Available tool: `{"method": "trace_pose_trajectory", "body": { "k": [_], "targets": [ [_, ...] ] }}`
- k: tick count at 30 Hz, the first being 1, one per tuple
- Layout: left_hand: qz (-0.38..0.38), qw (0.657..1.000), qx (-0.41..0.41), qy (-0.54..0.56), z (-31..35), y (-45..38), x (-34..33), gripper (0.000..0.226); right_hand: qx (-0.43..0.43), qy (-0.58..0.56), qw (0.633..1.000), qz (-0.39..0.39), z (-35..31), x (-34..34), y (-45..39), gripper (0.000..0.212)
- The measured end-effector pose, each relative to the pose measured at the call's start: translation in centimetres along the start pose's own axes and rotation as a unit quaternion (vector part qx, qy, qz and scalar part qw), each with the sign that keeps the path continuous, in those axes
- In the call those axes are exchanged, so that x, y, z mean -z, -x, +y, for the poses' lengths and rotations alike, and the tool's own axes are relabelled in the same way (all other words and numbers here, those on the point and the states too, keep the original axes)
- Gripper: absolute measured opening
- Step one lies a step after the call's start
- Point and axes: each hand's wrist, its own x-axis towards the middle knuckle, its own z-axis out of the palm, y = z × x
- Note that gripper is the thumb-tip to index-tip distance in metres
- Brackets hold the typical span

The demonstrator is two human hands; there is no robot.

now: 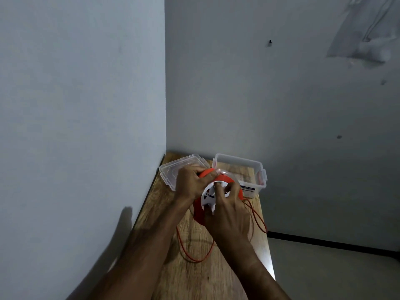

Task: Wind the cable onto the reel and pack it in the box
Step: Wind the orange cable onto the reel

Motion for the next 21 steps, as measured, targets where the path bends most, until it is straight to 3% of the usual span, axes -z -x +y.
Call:
{"method": "trace_pose_trajectory", "body": {
  "k": [4, 9, 16, 19, 21],
  "targets": [
    [-0.005, 1.0, -0.005, -0.004, 0.0, 0.0, 0.1, 0.037, 0.006, -0.005, 1.0, -0.013, 0.5, 0.1, -0.7, 0.078],
    [0.005, 0.999, -0.03, -0.011, 0.4, -0.1, 0.7, 0.03, 0.002, -0.101, 0.994, -0.031, 1.1, -0.2, -1.2, 0.061],
    [0.01, 0.998, -0.053, -0.013, 0.5, 0.1, 1.1, 0.061, -0.125, -0.231, 0.965, 0.018, 0.2, -0.6, -0.8, 0.062],
    [0.036, 0.997, -0.064, -0.015, 0.5, 0.6, 0.6, 0.052, -0.265, -0.302, 0.915, 0.042, -0.2, -1.4, -1.4, 0.064],
    [0.058, 0.995, -0.072, -0.027, 0.5, 0.8, 0.2, 0.053, -0.387, -0.383, 0.838, 0.034, -0.5, -1.6, -1.8, 0.065]
  ]
}}
